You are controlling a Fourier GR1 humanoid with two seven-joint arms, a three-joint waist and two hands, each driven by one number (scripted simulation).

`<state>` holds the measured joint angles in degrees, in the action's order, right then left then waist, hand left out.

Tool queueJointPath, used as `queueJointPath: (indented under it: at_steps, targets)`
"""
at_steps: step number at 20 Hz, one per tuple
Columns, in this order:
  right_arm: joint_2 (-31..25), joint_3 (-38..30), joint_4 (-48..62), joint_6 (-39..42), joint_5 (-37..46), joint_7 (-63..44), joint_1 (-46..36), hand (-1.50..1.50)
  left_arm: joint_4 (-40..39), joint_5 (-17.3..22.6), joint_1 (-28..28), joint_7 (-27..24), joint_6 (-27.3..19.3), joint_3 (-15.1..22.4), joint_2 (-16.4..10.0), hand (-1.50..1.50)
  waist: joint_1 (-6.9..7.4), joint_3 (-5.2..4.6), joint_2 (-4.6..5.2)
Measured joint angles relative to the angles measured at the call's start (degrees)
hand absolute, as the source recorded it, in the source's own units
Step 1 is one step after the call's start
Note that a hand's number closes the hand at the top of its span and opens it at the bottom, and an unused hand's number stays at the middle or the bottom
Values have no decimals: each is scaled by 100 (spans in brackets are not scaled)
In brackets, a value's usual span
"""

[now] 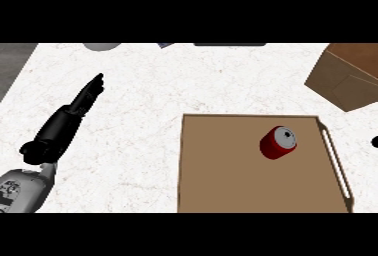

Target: Pick the can from the tray and place it in the cardboard box

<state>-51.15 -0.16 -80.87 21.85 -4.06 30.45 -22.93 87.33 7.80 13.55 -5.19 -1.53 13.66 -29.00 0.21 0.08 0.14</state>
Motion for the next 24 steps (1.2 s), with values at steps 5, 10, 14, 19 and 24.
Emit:
queueJointPath:
  at_steps: [5, 10, 14, 19, 24]
  targets:
    - [-484, 428, -334, 212, 917, 63, -58, -150, -57, -38, 22, -39, 59, -50, 47, 0, 4, -9, -10]
    - [-779, 935, -1146, 499, 1621, -465, -79, -150, -127, -92, 54, -57, 89, -107, 96, 0, -27, -15, -25]
    - [-764, 1276, -1862, 681, 2085, -1190, -56, -150, -60, -132, -14, -32, 139, -155, 110, 0, -27, -17, -32]
    - [-627, 1551, -2731, 1102, 2436, -2249, 31, -150, -40, -246, -14, 36, 161, -168, 242, 0, -44, -15, -33]
    - [-255, 1674, -3212, 1611, 2583, -3161, 115, -150, -118, -343, -55, -108, 304, -306, 314, 0, -30, -15, -26]
